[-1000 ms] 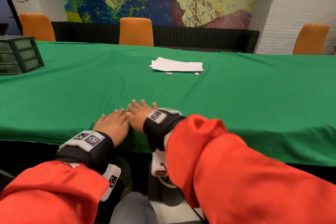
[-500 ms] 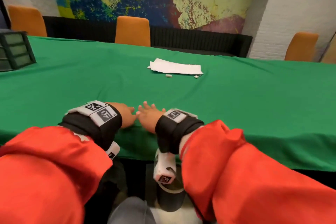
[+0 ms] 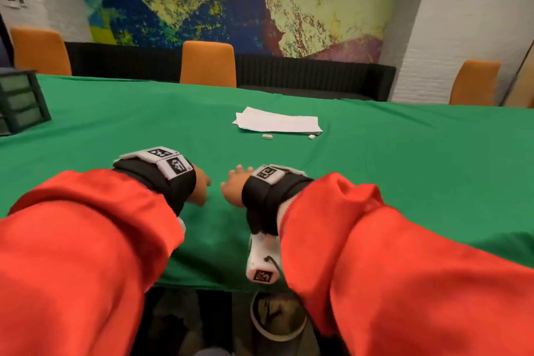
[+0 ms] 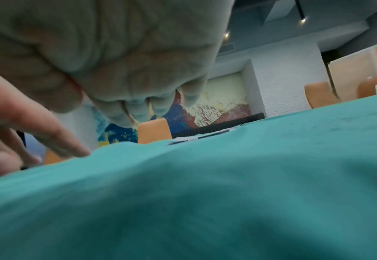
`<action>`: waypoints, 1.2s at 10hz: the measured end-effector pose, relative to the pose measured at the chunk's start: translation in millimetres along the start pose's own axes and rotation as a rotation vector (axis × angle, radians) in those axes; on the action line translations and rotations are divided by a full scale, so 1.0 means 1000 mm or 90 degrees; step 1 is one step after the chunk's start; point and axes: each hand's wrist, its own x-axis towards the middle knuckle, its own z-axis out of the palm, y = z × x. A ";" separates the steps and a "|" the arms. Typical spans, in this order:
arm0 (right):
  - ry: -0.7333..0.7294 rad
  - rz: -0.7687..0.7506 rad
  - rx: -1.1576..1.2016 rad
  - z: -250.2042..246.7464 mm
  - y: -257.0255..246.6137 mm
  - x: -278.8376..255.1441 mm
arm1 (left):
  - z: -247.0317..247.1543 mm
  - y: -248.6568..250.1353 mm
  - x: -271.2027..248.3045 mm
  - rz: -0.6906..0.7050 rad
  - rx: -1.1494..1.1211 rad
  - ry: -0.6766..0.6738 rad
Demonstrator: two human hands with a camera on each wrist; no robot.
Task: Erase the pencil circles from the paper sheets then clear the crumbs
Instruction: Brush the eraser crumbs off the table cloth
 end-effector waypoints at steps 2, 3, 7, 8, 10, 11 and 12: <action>-0.172 -0.049 -0.070 -0.003 0.001 0.018 | 0.004 -0.004 0.016 0.011 0.080 -0.070; -0.167 0.033 -0.061 -0.008 0.037 -0.016 | 0.000 -0.003 0.008 0.009 0.073 -0.070; -0.142 -0.054 -0.106 0.000 0.013 0.005 | -0.008 0.002 0.023 0.065 0.052 -0.083; -0.196 -0.024 -0.137 0.005 0.020 0.004 | -0.011 -0.003 0.031 0.072 0.055 -0.103; -0.166 0.063 -0.179 -0.055 0.081 -0.005 | -0.019 -0.018 0.054 0.057 -0.066 -0.137; -0.086 0.029 -0.178 -0.077 0.097 0.028 | -0.032 -0.022 0.066 0.025 -0.136 -0.050; -0.100 -0.022 -0.206 -0.071 0.103 0.071 | -0.040 -0.020 0.081 0.045 -0.075 0.005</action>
